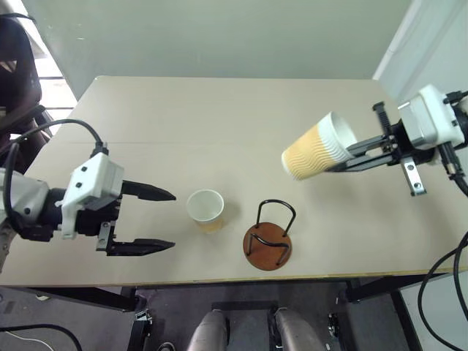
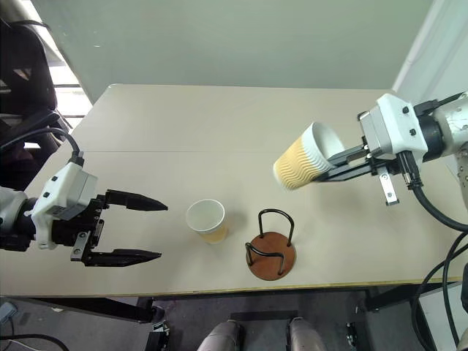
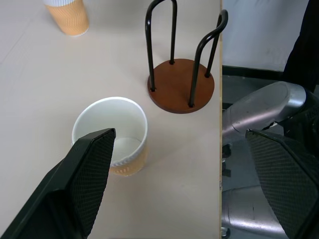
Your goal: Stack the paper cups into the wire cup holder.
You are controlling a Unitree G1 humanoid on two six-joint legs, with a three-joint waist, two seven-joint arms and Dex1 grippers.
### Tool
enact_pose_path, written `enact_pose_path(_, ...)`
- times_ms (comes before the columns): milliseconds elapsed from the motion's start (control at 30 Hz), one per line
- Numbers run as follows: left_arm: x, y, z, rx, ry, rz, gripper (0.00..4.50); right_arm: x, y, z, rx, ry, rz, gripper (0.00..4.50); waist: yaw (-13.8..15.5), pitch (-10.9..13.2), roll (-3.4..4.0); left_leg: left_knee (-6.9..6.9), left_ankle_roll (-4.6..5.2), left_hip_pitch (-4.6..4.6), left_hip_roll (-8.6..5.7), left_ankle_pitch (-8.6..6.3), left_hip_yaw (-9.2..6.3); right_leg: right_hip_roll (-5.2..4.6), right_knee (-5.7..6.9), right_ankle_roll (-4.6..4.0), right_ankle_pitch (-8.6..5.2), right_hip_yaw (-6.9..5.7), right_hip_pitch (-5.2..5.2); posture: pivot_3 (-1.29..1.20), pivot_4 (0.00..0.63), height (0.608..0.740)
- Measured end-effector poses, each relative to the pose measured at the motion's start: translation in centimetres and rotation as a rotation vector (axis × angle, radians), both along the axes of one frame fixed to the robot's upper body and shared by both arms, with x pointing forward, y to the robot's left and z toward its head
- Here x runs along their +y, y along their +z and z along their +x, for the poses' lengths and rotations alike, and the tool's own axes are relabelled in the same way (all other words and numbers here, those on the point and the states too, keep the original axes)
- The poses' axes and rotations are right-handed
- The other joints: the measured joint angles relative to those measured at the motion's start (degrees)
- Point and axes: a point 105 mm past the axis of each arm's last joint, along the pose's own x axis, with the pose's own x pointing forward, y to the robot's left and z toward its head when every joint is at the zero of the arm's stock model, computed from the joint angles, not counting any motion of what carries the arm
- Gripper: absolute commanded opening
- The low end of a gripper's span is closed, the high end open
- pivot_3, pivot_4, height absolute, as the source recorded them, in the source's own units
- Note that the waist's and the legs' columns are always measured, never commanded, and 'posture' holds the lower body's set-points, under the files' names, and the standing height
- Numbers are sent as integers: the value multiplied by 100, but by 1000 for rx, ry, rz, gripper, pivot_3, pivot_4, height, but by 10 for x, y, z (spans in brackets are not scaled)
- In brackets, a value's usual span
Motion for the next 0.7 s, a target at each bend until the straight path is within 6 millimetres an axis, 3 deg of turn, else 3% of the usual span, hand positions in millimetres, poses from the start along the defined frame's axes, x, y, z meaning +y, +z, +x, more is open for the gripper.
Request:
enact_pose_path(233,-1,-3,1,5,1,6,4500,17,-40,-10,102,37,-76,21,1,0,0,15,-3,2,0,2,0,-1,24,-1,0,0,-3,0,150,740)
enact_pose_path(700,-2,-4,-1,5,5,10,4500,25,-58,-10,130,26,-91,21,-2,-1,-1,17,-7,7,4,5,1,6,65,-19,-11,3,-20,0,150,740)
